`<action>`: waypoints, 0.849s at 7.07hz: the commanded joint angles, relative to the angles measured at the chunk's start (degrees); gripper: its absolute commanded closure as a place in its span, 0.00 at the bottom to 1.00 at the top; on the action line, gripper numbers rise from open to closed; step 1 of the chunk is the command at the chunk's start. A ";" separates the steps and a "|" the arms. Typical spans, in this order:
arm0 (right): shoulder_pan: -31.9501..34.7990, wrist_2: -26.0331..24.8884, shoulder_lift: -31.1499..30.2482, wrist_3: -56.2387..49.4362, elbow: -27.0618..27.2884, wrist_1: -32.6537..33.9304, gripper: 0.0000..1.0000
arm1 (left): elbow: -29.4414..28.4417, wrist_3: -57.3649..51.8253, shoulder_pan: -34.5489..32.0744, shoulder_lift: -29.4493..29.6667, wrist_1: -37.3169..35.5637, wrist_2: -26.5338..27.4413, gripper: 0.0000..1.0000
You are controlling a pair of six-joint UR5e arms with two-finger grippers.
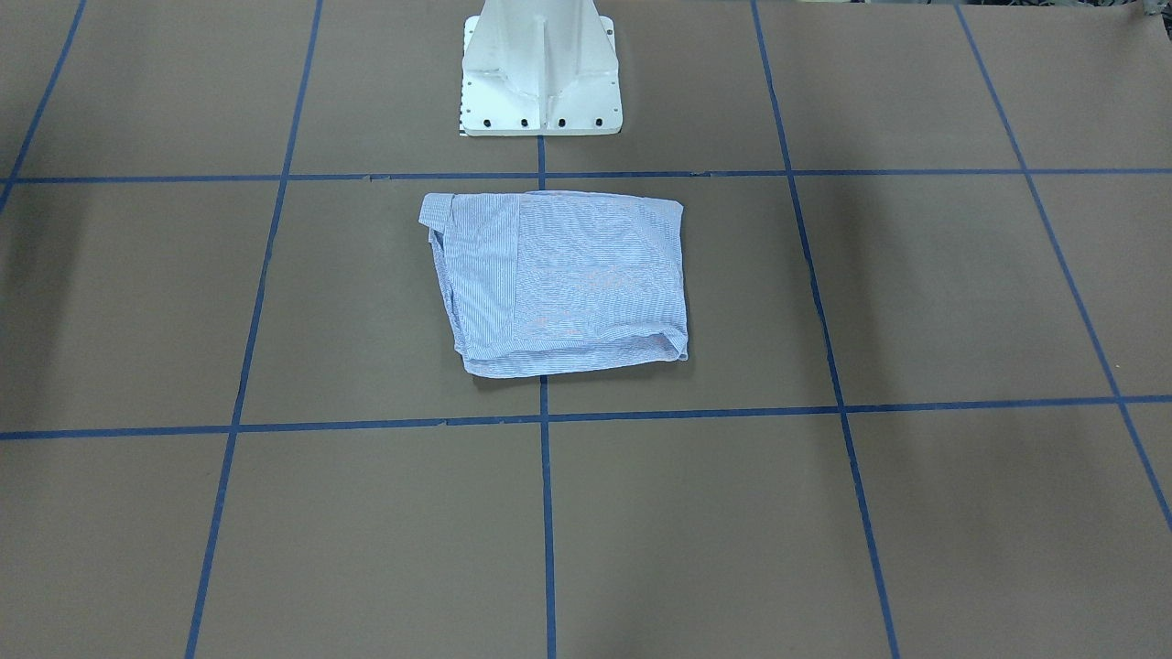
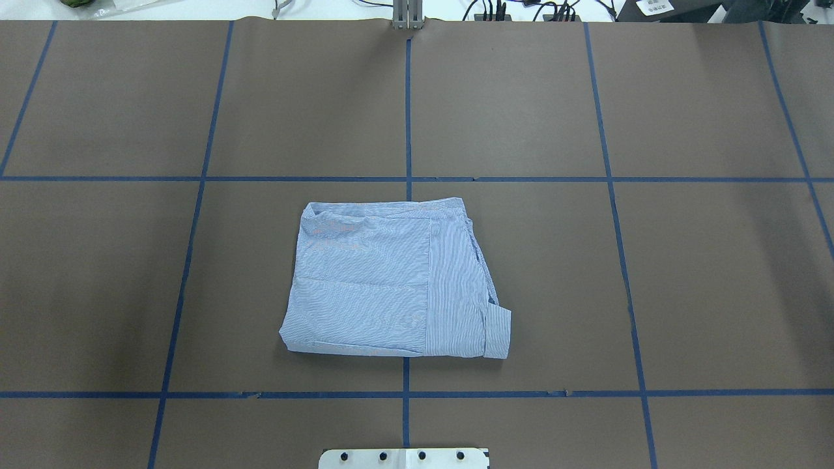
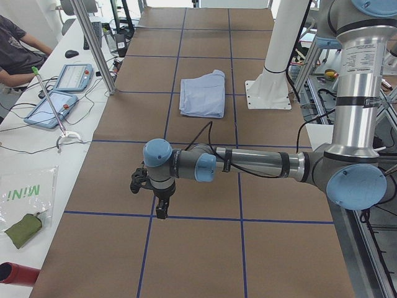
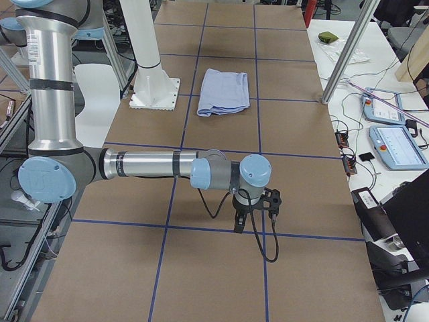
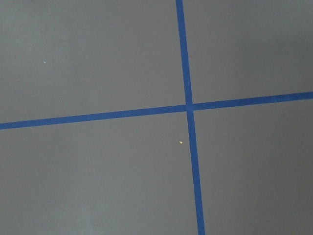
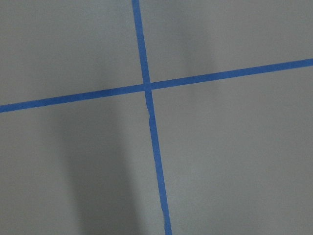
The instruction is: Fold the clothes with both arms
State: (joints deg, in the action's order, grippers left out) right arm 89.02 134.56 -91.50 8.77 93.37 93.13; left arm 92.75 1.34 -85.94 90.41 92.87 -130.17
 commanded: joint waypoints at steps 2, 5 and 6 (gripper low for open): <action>0.63 0.18 -3.86 0.45 0.68 -7.18 0.00 | 0.15 -0.02 -0.02 0.11 -0.06 -0.17 0.00; 0.89 0.09 -3.43 1.07 1.29 -6.22 0.00 | 0.15 -0.02 -0.02 0.29 -0.06 -0.17 0.00; 1.68 -0.08 -2.90 1.07 2.60 -2.12 0.00 | 0.33 -0.02 -0.02 0.29 -0.06 -0.08 0.00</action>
State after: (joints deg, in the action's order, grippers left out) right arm 90.04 134.64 -94.88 9.67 94.85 87.67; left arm 92.96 1.32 -85.96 90.66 92.81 -130.32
